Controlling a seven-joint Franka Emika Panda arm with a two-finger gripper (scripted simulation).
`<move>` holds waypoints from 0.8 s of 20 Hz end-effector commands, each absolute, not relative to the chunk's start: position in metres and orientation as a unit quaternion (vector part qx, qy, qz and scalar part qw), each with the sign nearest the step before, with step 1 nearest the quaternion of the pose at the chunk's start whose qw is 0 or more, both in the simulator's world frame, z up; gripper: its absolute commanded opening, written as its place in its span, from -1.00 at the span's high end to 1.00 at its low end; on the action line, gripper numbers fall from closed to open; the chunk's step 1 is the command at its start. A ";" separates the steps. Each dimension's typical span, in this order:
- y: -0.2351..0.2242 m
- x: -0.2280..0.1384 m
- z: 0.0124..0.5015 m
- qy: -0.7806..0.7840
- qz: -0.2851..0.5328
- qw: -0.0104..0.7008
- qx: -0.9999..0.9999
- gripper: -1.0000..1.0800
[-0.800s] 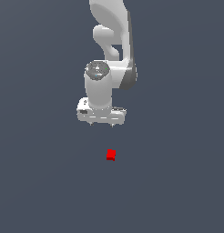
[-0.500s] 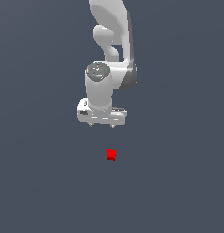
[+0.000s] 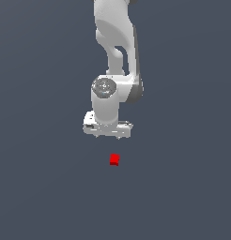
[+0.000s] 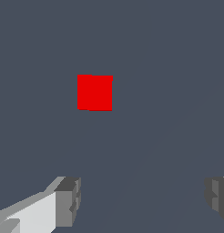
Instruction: Pick up the red cube and move it to a goal position.
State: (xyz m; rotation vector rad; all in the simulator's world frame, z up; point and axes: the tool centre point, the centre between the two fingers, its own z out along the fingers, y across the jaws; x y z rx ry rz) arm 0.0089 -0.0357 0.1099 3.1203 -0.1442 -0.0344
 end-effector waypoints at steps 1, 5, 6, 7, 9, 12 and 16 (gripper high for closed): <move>-0.031 0.018 0.097 -0.048 -0.010 0.008 0.999 -0.92; -0.023 0.037 0.073 -0.051 -0.007 0.005 0.999 -0.92; -0.021 0.042 0.067 -0.052 -0.006 0.004 0.999 -0.92; -0.019 0.046 0.062 -0.053 -0.005 0.004 0.999 -0.92; -0.015 0.055 0.052 -0.054 -0.004 0.003 0.999 -0.92; -0.011 0.065 0.040 -0.056 -0.003 0.002 0.998 -0.92; -0.007 0.076 0.029 -0.057 -0.001 0.001 0.998 -0.92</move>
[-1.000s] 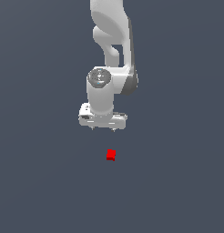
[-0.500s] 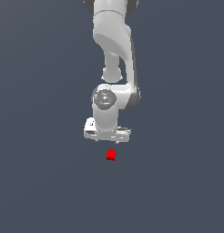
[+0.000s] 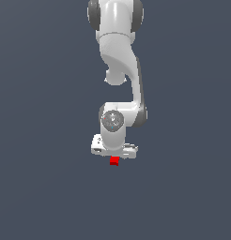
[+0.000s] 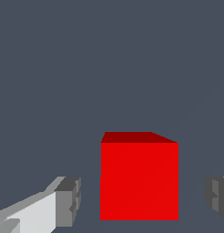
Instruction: Pick up the red cube and move it to a goal position.
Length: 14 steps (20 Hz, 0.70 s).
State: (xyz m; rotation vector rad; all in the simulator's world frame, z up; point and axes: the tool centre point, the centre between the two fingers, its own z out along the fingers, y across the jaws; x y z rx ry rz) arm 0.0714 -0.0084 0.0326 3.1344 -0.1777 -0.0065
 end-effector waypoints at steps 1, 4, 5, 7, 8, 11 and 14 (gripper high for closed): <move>-0.006 0.077 0.027 -0.058 -0.001 0.000 0.998 -0.92; -0.005 0.082 0.022 -0.058 -0.001 0.000 0.998 -0.92; -0.005 0.083 0.021 -0.058 0.000 0.000 0.998 -0.92; -0.004 0.084 0.020 -0.058 0.000 0.000 0.998 -0.92; -0.004 0.084 0.020 -0.058 0.000 0.000 0.998 -0.92; -0.004 0.084 0.020 -0.058 0.000 0.000 0.998 1.00; -0.004 0.084 0.020 -0.058 0.000 0.000 0.998 1.00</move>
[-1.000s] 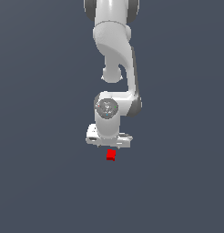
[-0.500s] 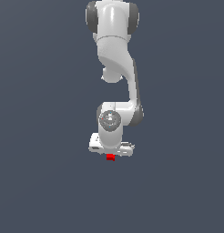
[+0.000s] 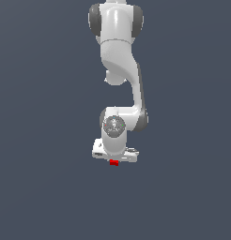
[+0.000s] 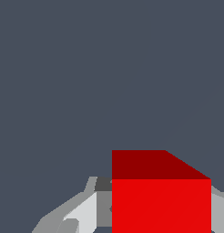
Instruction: Pick up the red cube and move it to a goal position.
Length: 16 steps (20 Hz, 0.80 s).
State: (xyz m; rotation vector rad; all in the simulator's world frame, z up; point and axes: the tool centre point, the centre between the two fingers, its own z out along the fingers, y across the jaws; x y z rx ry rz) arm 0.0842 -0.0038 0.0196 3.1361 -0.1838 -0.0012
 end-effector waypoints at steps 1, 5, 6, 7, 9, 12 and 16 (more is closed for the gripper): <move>-0.004 0.084 0.020 -0.058 0.000 0.000 0.998 1.00; -0.004 0.084 0.020 -0.058 0.000 0.000 0.998 1.00; -0.004 0.084 0.020 -0.058 0.000 0.000 0.998 1.00; -0.004 0.084 0.020 -0.058 0.000 0.000 0.998 1.00; -0.004 0.084 0.023 -0.058 0.000 0.000 0.998 1.00; -0.004 0.085 0.032 -0.058 0.000 0.000 0.998 1.00; -0.005 0.085 0.055 -0.058 0.000 0.000 0.998 1.00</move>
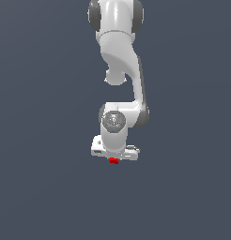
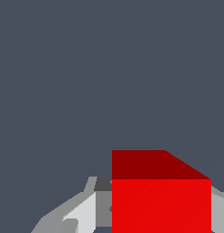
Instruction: Pick up the red cube and move it to a goal position.
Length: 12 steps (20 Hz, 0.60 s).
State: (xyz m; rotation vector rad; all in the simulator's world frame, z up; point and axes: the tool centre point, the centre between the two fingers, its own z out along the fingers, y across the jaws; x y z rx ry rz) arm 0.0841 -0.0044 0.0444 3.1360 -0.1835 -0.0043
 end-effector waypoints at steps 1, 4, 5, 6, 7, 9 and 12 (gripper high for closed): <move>-0.005 0.085 0.062 -0.058 0.000 0.000 0.998 1.00; -0.006 0.086 0.090 -0.059 0.000 0.000 0.998 1.00; -0.006 0.086 0.100 -0.059 0.000 0.000 0.998 1.00; -0.007 0.087 0.110 -0.059 0.000 0.000 0.998 1.00; -0.007 0.087 0.120 -0.059 0.000 0.000 0.998 1.00; -0.008 0.088 0.138 -0.059 0.000 0.000 0.998 1.00; -0.008 0.090 0.161 -0.059 0.000 0.000 0.998 1.00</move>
